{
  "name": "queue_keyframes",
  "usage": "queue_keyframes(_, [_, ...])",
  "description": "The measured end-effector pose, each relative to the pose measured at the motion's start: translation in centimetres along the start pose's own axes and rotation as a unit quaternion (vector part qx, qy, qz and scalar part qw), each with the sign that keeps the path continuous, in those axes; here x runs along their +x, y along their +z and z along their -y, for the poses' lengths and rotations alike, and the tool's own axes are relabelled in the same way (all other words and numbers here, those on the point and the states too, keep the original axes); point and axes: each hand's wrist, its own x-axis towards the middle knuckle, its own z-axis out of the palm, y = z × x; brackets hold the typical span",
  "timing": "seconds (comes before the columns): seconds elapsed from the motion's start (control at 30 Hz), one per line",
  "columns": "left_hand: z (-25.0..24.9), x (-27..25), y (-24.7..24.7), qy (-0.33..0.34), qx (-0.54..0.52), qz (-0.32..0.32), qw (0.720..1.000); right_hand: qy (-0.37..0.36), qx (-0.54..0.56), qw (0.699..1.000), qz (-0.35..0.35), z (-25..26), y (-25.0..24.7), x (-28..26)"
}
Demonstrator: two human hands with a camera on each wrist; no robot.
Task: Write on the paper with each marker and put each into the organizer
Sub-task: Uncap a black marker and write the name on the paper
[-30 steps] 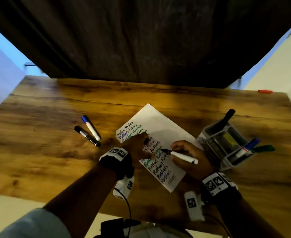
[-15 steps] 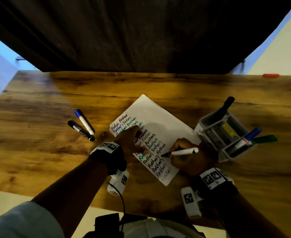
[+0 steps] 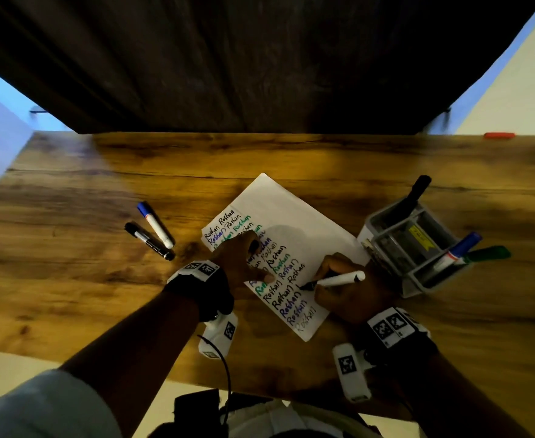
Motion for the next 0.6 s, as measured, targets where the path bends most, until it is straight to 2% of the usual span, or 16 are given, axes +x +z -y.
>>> queue_keyframes(0.2, [-0.01, -0.02, 0.07, -0.003, 0.003, 0.002, 1.0, 0.019, 0.003, 1.0, 0.006, 0.31, 0.16, 0.24])
queue_keyframes(0.37, [0.05, -0.1, 0.18, -0.004, 0.005, -0.004, 1.0, -0.003, -0.002, 1.0, 0.0, -0.13, 0.16, 0.01])
queue_keyframes(0.5, [-0.21, -0.14, 0.06, -0.002, 0.004, -0.007, 1.0, 0.037, -0.026, 0.999, -0.017, -0.52, 0.0, -0.1])
queue_keyframes(0.6, [-0.27, -0.17, -0.01, -0.004, 0.004, -0.005, 1.0, 0.01, 0.016, 1.0, 0.002, -0.33, -0.07, -0.04])
